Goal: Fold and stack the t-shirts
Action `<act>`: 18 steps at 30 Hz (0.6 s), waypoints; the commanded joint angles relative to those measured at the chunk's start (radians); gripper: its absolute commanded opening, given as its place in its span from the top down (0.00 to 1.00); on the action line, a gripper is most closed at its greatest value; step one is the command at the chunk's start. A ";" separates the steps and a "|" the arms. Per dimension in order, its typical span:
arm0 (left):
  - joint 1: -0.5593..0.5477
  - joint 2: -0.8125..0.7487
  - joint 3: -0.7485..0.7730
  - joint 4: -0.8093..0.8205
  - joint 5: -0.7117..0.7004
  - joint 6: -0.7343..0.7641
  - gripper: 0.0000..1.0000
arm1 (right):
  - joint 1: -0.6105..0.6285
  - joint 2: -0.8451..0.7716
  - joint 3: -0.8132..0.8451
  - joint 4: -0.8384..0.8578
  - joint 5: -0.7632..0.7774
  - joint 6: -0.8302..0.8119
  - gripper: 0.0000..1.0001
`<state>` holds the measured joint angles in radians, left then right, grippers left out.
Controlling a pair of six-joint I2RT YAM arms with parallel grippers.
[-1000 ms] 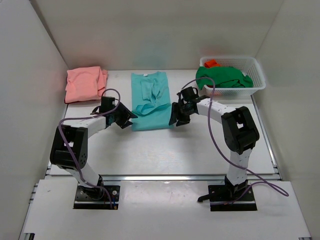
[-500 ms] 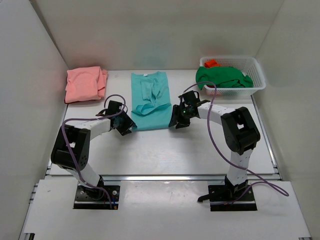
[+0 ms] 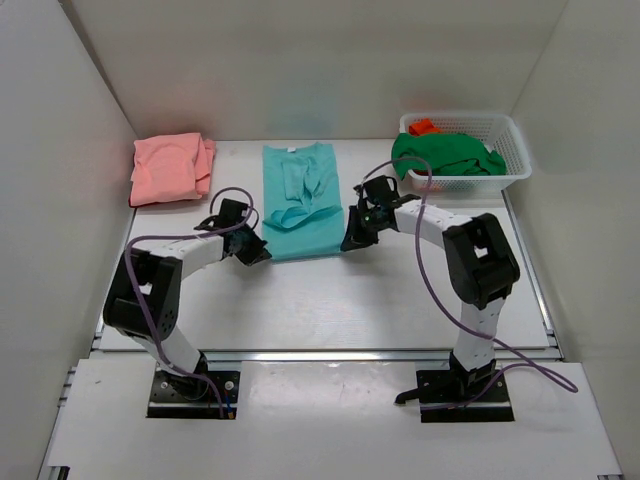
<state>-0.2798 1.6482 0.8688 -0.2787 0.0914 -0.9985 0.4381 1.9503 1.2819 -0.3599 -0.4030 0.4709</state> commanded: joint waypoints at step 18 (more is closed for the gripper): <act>-0.056 -0.608 -0.206 -0.241 0.108 -0.014 1.00 | 0.076 -0.668 -0.440 -0.051 -0.033 0.041 1.00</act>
<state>-0.3206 1.1511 0.6662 -0.4473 0.2050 -1.0039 0.5022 1.3838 0.8745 -0.3962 -0.4252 0.4835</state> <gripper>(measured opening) 0.019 0.008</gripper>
